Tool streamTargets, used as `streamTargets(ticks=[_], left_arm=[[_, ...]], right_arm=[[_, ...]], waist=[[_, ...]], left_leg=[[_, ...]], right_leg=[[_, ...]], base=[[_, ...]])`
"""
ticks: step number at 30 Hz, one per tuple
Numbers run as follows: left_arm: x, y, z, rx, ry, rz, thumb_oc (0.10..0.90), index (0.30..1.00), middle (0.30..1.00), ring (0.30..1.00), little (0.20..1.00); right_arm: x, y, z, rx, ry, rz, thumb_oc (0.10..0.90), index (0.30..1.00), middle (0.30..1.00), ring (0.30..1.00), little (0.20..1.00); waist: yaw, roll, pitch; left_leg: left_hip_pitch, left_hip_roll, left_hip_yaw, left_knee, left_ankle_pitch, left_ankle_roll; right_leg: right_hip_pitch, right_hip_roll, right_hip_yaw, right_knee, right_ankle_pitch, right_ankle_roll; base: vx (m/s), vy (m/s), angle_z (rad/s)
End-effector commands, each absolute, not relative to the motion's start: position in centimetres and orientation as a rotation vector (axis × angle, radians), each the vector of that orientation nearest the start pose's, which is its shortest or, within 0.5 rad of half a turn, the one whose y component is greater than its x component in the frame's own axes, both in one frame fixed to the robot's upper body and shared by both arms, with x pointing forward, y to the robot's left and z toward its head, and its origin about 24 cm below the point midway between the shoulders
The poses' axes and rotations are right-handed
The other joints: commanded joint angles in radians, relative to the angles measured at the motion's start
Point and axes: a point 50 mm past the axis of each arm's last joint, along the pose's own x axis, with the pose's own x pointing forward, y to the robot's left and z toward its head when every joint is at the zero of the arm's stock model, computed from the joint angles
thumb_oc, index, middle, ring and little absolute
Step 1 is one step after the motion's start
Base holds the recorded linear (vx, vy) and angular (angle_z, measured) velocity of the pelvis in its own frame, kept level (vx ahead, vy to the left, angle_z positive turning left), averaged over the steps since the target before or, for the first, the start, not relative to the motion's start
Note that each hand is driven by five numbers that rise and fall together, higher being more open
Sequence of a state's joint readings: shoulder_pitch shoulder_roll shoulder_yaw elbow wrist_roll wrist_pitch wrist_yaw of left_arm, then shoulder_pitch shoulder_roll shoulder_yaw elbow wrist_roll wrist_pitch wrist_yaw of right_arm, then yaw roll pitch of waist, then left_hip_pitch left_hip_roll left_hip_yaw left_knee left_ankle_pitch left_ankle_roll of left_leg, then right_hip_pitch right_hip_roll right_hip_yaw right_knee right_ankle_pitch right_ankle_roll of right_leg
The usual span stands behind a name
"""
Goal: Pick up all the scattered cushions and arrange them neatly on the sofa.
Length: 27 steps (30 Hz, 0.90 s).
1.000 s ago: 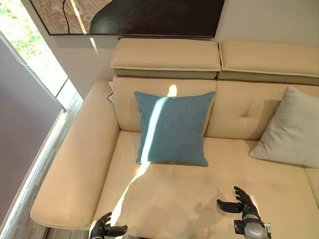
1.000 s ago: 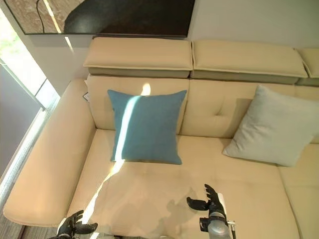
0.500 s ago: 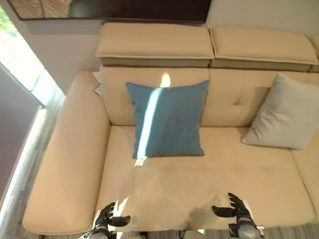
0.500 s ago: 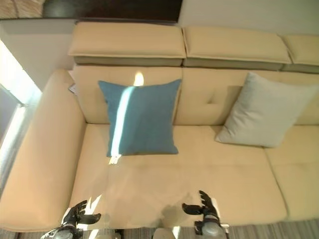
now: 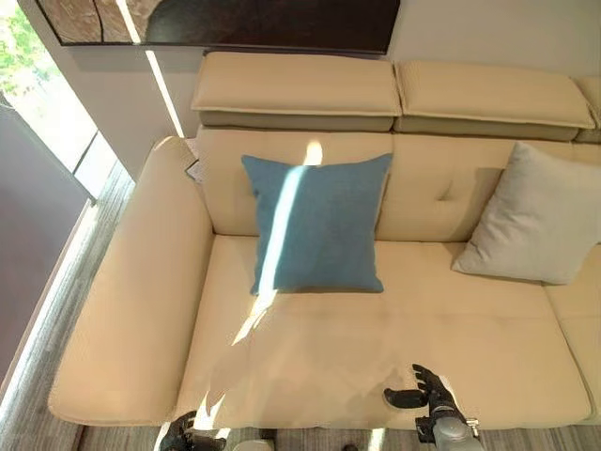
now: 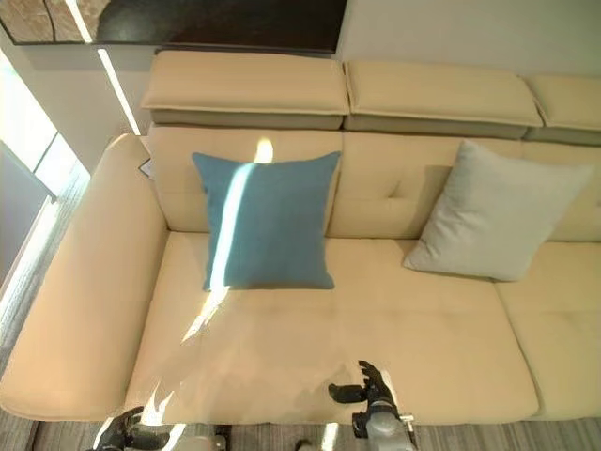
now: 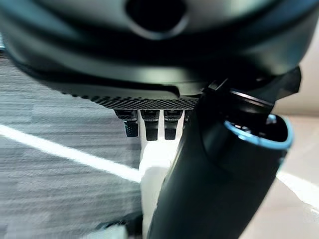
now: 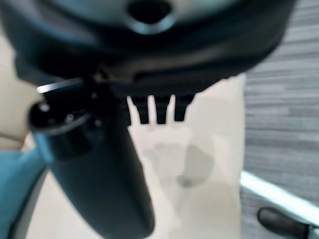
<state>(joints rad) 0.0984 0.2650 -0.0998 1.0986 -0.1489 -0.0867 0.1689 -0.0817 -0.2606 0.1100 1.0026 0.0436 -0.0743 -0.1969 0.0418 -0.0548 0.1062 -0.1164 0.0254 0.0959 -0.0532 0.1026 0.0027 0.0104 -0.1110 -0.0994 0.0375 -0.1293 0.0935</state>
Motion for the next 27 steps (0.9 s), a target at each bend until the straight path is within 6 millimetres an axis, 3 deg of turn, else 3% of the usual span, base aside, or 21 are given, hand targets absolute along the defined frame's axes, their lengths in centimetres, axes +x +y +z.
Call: streamTargets(ticks=[1, 5, 11, 14, 22, 27], left_arm=[[11.3, 26.0, -14.1, 0.252, 0.984, 0.363, 0.800, 0.900, 0.900, 0.900, 0.900], [13.1, 25.2, -13.7, 0.263, 0.939, 0.326, 0.800, 0.900, 0.900, 0.900, 0.900], [11.0, 24.3, -14.9, 0.257, 1.027, 0.299, 0.800, 0.900, 0.900, 0.900, 0.900], [10.6, 23.9, -15.1, 0.255, 1.046, 0.288, 0.800, 0.900, 0.900, 0.900, 0.900], [10.3, 24.5, -15.2, 0.292, 1.072, 0.294, 0.800, 0.900, 0.900, 0.900, 0.900], [9.8, 25.0, -15.2, 0.303, 1.089, 0.311, 0.800, 0.900, 0.900, 0.900, 0.900]], right_arm=[[18.3, -25.8, -10.4, -0.382, 0.719, -0.273, 0.800, 0.900, 0.900, 0.900, 0.900], [17.8, -26.4, -10.4, -0.382, 0.727, -0.310, 0.800, 0.900, 0.900, 0.900, 0.900], [16.5, -26.9, -11.1, -0.388, 0.779, -0.331, 0.800, 0.900, 0.900, 0.900, 0.900], [15.6, -26.9, -11.7, -0.386, 0.821, -0.326, 0.800, 0.900, 0.900, 0.900, 0.900], [14.1, -26.2, -13.2, -0.377, 0.929, -0.319, 0.800, 0.900, 0.900, 0.900, 0.900], [13.6, -26.1, -13.5, -0.361, 0.954, -0.326, 0.800, 0.900, 0.900, 0.900, 0.900]], waist=[[-0.007, -0.023, -0.015], [-0.021, -0.017, 0.030], [-0.047, -0.029, 0.009], [-0.061, -0.020, -0.011], [-0.059, -0.008, -0.034], [-0.059, -0.007, -0.046]], left_leg=[[-0.054, -0.033, -0.111, 0.091, -0.107, -0.025], [-0.131, -0.030, -0.129, 0.134, -0.059, -0.062], [-0.048, -0.058, -0.153, 0.182, -0.155, -0.052], [-0.002, -0.057, -0.164, 0.140, -0.165, -0.051], [0.078, -0.047, -0.162, -0.022, -0.122, -0.034], [0.094, -0.049, -0.150, -0.034, -0.120, -0.033]], right_leg=[[-0.013, 0.045, 0.027, 0.000, 0.037, 0.025], [-0.030, 0.063, -0.016, -0.010, 0.044, -0.002], [-0.051, 0.046, -0.036, -0.047, 0.095, -0.008], [-0.045, 0.061, -0.028, -0.092, 0.112, -0.003], [-0.023, 0.077, -0.014, -0.108, 0.130, 0.015], [-0.015, 0.073, -0.015, -0.099, 0.123, 0.020]], base=[[-0.19, -0.187, 0.19], [-0.26, -0.165, 0.55], [-0.12, -0.029, 0.23], [-0.02, 0.039, -0.06], [0.01, 0.063, 0.07], [0.02, 0.047, -0.06]])
